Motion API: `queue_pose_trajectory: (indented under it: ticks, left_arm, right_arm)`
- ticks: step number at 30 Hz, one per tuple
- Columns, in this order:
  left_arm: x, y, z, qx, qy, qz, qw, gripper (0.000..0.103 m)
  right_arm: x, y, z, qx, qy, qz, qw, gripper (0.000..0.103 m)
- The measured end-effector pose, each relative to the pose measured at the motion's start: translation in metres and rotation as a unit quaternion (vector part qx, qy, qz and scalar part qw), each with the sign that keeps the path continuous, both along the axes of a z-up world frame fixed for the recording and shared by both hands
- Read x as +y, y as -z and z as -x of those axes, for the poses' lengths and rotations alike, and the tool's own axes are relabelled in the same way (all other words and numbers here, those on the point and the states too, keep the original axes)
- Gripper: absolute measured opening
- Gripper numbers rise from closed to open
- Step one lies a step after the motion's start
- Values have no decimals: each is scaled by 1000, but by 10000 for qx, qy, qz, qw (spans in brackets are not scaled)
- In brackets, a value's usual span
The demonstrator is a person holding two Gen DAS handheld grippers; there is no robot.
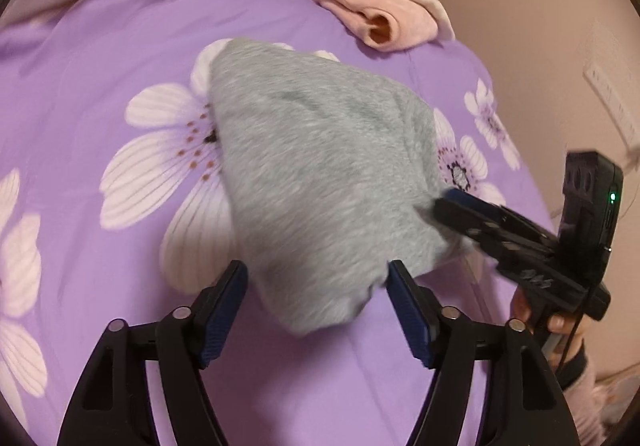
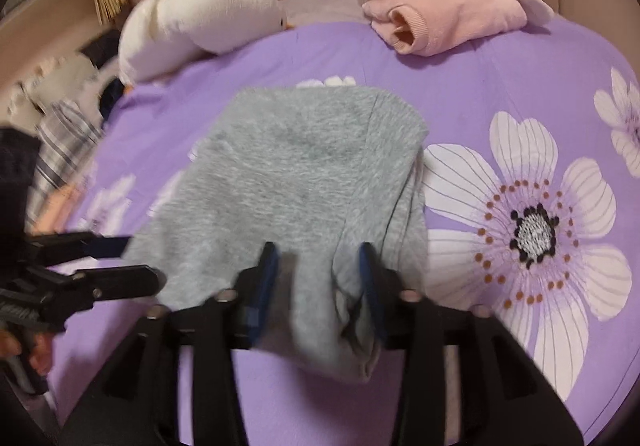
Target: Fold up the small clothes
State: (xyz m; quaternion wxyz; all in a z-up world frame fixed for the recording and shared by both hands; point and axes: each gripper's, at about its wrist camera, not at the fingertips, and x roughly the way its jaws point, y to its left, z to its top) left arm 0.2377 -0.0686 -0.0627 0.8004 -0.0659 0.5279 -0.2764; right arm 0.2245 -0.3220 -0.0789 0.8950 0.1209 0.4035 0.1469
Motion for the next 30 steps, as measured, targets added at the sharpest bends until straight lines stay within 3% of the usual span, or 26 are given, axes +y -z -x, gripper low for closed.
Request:
queue_pose_trajectory:
  ticks: [6,10,17,22,30]
  left_arm:
    - [39,16,-7,545,-292,728,9954,83]
    - [50,30,-17,1017,-404,1491,9828,84]
    - [41,21,-24,1083,-73,2521,9616,84]
    - [41,17,-34,969,-250,2240,9694,86]
    - [25,35,-55,1243,-328,2152,9681,86]
  right_arm:
    - [-46,7,12,196,366,-834,9957,75]
    - [-69,25,10,489,585,-1508,9856,75]
    - [-73,43,1,623,641,-2397,9667,77]
    - [-64,43,-10,685,530,-2328,9687,79]
    - [-52,43,-30,817,394,-2164,9721,79]
